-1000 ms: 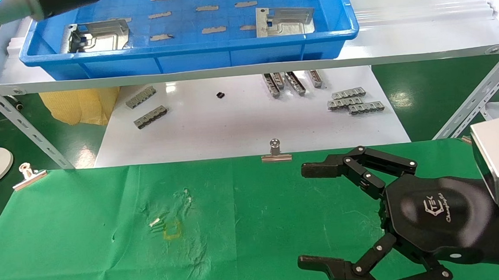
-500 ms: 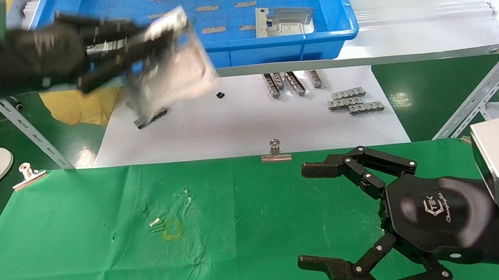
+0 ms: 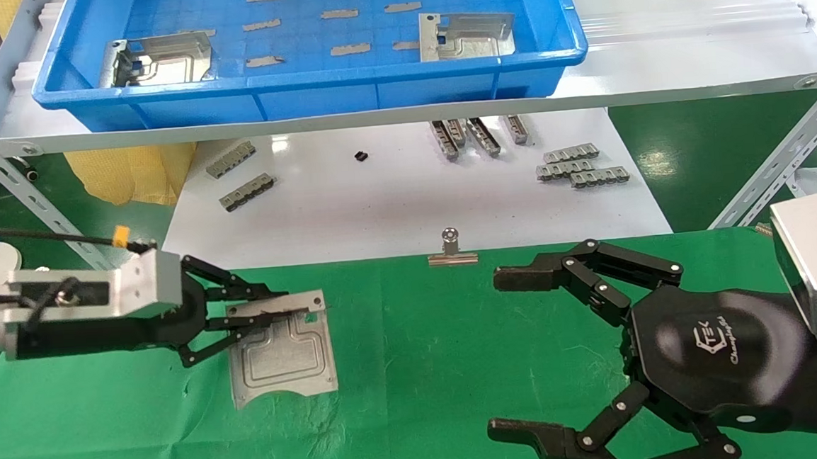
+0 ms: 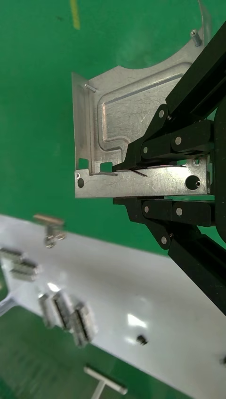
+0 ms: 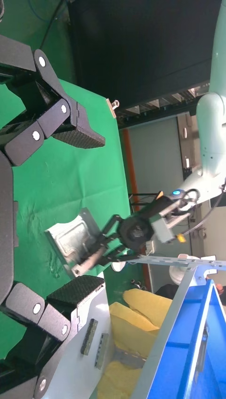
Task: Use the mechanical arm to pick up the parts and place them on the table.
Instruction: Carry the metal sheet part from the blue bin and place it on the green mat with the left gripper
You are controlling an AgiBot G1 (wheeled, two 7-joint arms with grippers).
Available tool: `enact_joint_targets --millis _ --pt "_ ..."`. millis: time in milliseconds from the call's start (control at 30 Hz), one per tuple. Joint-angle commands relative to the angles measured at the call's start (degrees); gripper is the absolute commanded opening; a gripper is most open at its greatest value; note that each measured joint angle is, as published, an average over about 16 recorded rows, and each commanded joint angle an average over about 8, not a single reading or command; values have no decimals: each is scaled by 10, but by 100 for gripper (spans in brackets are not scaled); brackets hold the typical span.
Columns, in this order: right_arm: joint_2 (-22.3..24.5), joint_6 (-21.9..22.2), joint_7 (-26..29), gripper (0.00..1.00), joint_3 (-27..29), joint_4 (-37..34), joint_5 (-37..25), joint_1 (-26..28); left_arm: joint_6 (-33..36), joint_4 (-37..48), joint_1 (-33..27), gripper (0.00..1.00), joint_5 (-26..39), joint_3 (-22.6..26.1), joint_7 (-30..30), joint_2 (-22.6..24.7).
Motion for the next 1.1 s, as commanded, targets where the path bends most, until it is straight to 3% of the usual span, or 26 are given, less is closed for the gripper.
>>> enact_joint_targets --millis 33,67,100,333,633,1100 --pt "0 0 0 100 0 0 0 0 -7 13 7 0 12 9 17 8" --pt "0 0 0 100 0 0 0 0 -12 19 8 3 17 12 25 11" --pt "0 0 0 100 0 0 0 0 -16 25 10 12 21 15 32 14" --pt "0 0 0 100 0 0 0 0 -40 53 18 97 36 23 91 31" --pt "0 0 0 100 0 0 0 0 -22 80 15 100 27 17 130 32" --pt "0 0 0 100 0 0 0 0 31 124 7 100 0 3 57 18"
